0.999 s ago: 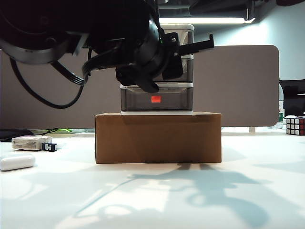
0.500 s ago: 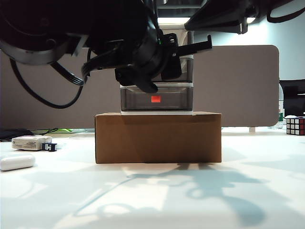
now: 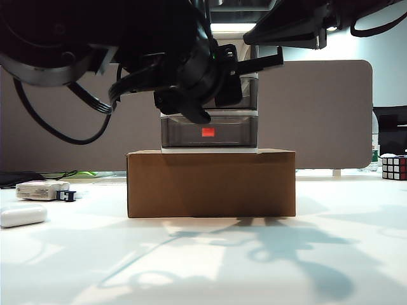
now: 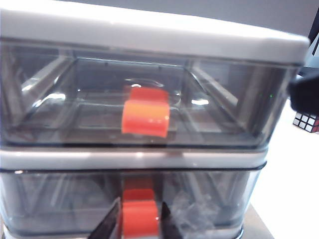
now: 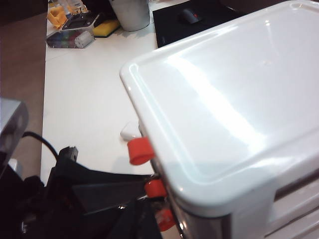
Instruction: Open the second layer of the drawer on the table, pick up the earphone case on the table and put it in, and finally close the drawer.
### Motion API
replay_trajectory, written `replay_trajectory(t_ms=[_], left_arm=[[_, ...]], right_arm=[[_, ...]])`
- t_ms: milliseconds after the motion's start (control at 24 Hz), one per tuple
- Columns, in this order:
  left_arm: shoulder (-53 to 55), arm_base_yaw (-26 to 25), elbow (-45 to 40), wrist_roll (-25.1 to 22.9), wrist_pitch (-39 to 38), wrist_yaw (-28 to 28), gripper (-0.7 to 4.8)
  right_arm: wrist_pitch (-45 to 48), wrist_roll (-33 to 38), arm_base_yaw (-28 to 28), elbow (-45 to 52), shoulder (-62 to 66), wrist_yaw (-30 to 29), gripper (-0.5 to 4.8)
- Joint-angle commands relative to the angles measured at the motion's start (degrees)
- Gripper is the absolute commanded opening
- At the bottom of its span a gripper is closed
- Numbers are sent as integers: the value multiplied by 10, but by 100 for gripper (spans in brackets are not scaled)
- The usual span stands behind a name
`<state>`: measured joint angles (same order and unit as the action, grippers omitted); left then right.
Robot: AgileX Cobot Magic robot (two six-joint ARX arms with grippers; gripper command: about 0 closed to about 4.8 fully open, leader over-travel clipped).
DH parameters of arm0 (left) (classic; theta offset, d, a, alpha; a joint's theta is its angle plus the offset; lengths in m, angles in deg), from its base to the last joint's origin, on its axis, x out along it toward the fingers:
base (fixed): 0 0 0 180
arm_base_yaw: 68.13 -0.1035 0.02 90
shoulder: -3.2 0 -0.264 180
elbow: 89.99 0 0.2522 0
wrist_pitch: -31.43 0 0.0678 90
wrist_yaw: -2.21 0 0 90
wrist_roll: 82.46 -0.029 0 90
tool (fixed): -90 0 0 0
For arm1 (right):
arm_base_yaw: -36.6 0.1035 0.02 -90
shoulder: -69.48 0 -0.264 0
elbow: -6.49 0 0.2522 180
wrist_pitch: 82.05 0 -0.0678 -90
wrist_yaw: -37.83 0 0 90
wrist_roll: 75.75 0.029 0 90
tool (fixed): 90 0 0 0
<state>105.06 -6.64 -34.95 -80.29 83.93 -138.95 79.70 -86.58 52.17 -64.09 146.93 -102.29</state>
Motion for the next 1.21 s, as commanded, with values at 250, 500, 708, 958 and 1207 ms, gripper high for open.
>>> replay_trajectory(t_ms=[250,500,708,958,1207], left_arm=[[-2,0,2,-1,6,2,89],[-2,0,2,-1,6,2,89],[-2,0,2,-1,5,2,89],[-2,0,2,-1,5,2,88],[-2,1,1,-1,2,2,-6]], right_arm=[[31,12,26,-2,14,1,-5],[35,12,37,-2,23,17,-5],[38,12,37,-2,24,38,-5],[48,12,37,-2,24,38,-5],[48,12,37,-2,24,42,-5]])
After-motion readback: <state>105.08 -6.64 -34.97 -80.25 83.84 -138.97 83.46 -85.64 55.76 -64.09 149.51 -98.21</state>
